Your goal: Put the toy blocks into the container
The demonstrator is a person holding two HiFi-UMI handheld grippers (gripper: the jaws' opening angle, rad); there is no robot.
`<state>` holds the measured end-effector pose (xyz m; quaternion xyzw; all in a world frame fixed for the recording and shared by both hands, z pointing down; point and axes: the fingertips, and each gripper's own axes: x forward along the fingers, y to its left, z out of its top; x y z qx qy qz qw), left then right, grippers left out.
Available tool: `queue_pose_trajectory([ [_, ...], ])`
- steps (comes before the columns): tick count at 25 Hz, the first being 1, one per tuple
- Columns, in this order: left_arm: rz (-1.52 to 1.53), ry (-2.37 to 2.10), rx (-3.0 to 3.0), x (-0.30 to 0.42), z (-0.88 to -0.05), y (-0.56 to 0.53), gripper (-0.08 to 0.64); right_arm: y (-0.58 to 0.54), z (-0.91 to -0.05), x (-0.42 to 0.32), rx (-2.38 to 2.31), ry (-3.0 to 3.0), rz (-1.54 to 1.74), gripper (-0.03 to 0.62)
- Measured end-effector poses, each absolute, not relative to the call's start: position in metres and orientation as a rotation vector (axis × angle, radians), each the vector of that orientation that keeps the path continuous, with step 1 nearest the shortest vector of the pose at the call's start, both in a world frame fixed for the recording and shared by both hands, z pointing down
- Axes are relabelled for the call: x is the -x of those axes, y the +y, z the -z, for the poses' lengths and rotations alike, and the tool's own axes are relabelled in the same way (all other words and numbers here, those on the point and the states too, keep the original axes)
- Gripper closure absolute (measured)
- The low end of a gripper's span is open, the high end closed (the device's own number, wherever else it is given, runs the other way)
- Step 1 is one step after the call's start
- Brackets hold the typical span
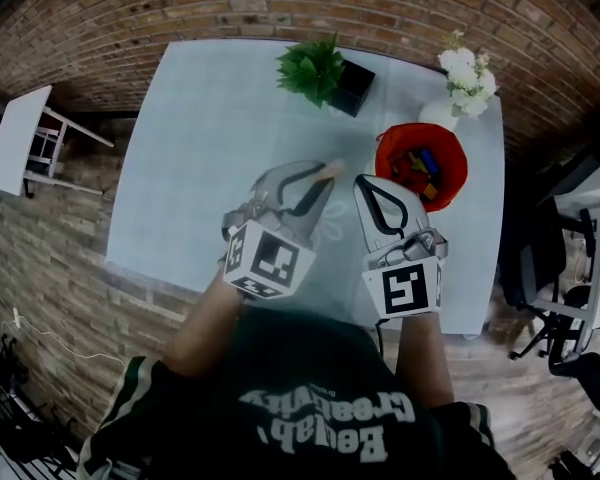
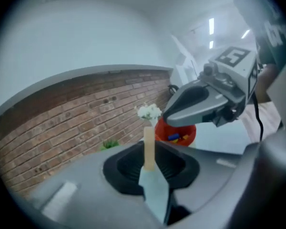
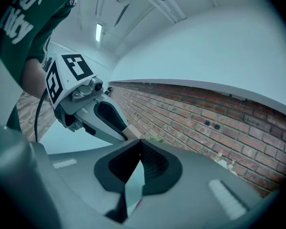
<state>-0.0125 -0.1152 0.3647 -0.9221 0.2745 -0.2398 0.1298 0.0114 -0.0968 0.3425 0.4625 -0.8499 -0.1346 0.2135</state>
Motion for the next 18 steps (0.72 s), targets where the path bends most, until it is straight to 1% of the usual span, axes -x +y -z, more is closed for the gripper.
queue_pose_trajectory([
  [5,0.706,0.676,2.668,-0.029,-0.368,-0.110,0.491,-0.091,-0.343,-0.044,-1.346,-2.305,0.351,0.586],
  [12,0.717,0.513,2.674,-0.102,-0.383,-0.102,0.491,-0.074,-0.352,-0.114,-1.458,-2.207,0.295,0.586],
  [17,0.708,0.499,2.643,-0.137,-0.391,-0.105,0.488,-0.067,-0.355,-0.151,-1.515,-2.167,0.277,0.586],
  [18,0.696,0.502,2.632,-0.143,-0.391,-0.106,0.478,-0.066,-0.356,-0.155,-1.517,-2.162,0.274,0.586],
])
